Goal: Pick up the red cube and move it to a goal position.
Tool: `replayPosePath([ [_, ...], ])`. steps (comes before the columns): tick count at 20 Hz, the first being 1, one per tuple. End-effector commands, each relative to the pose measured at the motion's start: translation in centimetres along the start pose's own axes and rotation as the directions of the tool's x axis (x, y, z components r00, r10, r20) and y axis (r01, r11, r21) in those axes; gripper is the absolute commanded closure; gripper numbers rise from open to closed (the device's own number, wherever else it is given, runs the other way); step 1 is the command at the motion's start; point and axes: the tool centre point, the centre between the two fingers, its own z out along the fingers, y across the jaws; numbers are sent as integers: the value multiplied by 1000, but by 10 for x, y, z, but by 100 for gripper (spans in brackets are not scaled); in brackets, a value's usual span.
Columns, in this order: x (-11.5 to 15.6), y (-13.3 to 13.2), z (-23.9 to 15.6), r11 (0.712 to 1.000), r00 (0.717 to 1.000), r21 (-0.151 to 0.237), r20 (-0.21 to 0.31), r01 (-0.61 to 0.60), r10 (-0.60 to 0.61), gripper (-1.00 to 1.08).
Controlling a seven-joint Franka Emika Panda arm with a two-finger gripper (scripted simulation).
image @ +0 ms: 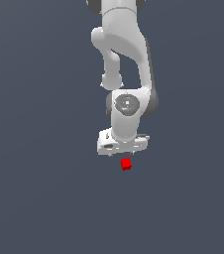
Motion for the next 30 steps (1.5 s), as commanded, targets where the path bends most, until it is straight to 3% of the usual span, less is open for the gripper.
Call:
replayPosePath([
  [1,6,-6,20,1000,1000,1,3,20,-20,-92],
  [8,18,-18,56,998,998,3,11,58,-58,-92],
  [16,23,-22,68,997,997,4,14,72,-72,-92],
  [17,23,-22,68,997,997,4,14,72,-72,108],
  [30,22,-21,66,997,997,4,14,72,-72,108],
])
